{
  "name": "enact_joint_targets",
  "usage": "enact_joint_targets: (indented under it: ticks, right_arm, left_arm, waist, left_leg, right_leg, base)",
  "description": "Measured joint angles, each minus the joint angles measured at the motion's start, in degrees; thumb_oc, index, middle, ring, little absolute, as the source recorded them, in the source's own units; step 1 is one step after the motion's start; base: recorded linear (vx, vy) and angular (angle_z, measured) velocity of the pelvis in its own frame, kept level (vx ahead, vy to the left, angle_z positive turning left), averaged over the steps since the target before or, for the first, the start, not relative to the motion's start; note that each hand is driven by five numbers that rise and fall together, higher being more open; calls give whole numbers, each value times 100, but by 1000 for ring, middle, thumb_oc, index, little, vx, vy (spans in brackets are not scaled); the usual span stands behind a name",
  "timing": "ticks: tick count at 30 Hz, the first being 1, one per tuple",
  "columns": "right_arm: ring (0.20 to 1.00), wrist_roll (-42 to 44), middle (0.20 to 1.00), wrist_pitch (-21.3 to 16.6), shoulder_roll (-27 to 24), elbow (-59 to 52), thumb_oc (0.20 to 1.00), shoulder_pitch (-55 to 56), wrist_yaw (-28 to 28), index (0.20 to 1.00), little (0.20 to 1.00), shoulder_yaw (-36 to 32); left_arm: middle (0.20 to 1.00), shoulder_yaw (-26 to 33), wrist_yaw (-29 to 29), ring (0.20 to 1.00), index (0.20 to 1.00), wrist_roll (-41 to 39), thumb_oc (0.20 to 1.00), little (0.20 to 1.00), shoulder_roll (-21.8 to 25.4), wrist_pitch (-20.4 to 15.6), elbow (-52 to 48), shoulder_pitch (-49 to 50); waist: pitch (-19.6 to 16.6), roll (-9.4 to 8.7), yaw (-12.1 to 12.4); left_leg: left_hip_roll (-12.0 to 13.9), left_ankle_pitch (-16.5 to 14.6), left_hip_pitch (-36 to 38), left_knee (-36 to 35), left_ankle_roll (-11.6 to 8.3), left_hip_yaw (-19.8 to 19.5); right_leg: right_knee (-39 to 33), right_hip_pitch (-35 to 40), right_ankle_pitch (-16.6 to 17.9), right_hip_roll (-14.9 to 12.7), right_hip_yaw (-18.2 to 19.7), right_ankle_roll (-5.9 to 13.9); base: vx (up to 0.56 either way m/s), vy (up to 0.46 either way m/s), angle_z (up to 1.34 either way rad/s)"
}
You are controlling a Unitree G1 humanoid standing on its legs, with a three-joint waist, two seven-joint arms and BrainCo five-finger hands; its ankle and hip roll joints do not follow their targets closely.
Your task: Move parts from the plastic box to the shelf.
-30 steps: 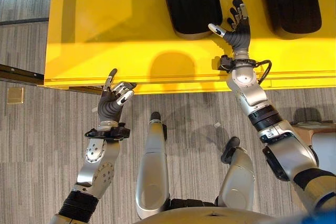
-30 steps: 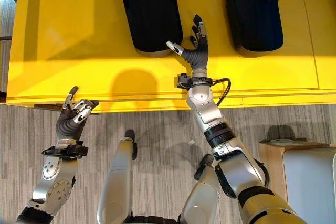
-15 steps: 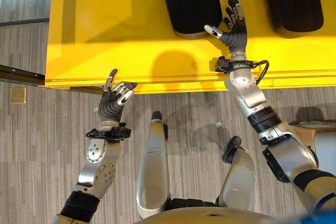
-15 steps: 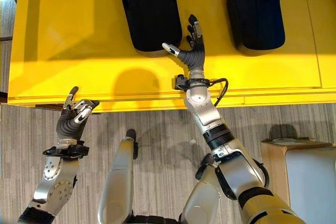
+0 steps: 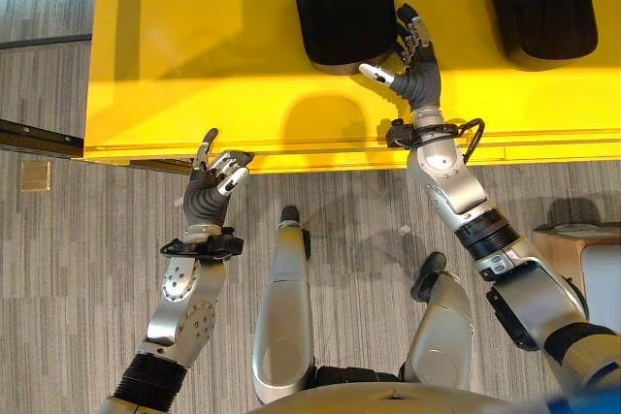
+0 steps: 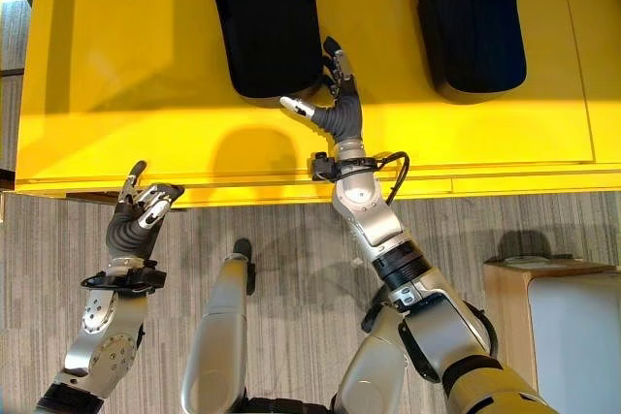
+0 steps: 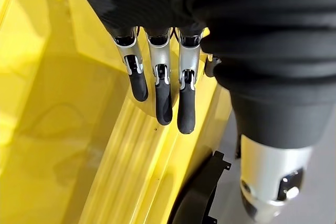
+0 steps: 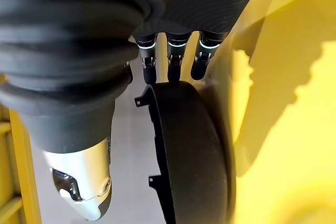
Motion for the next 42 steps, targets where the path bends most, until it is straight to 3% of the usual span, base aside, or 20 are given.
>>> enact_joint_targets:
  ticks: [22,31,35,42]
  right_arm:
    - [1000,-218,1000,0,83,-49,1000,59,52,1000,1000,-7]
    - [1000,-442,1000,0,-18,-428,1000,533,-136,1000,1000,-317]
    - [1000,-451,1000,-9,-253,-1190,1000,1346,-173,1000,1000,-692]
    - [1000,-478,1000,-119,-391,-2302,1000,2537,34,1000,1000,-706]
  left_arm:
    - [1000,3,114,1000,1000,81,1000,1000,-8,-12,-1,-12]
    - [1000,25,115,1000,1000,182,1000,1000,-8,-58,-2,-2]
    - [1000,124,114,1000,1000,190,1000,1000,-14,-106,-3,55]
    - [1000,286,119,1000,1000,185,1000,1000,-29,-87,-1,196]
  waist:
    - [14,-9,48]
    - [33,-19,-1]
    - [83,-29,-59]
    - [100,-40,-195]
  left_leg:
    - [11,-1,-1,-14,1,-1]
    - [30,0,-23,0,0,-1]
    - [50,3,-18,3,-6,14]
    - [134,29,65,-47,-42,91]
  right_leg:
    - [56,-39,-59,0,6,-21]
    - [138,-99,-89,0,32,-10]
    - [216,-185,-110,9,110,-6]
    - [333,-269,-171,32,207,17]
  base:
    - [0,0,0]
    - [0,0,0]
    - [-1,-11,-4]
    - [-6,-18,-6]
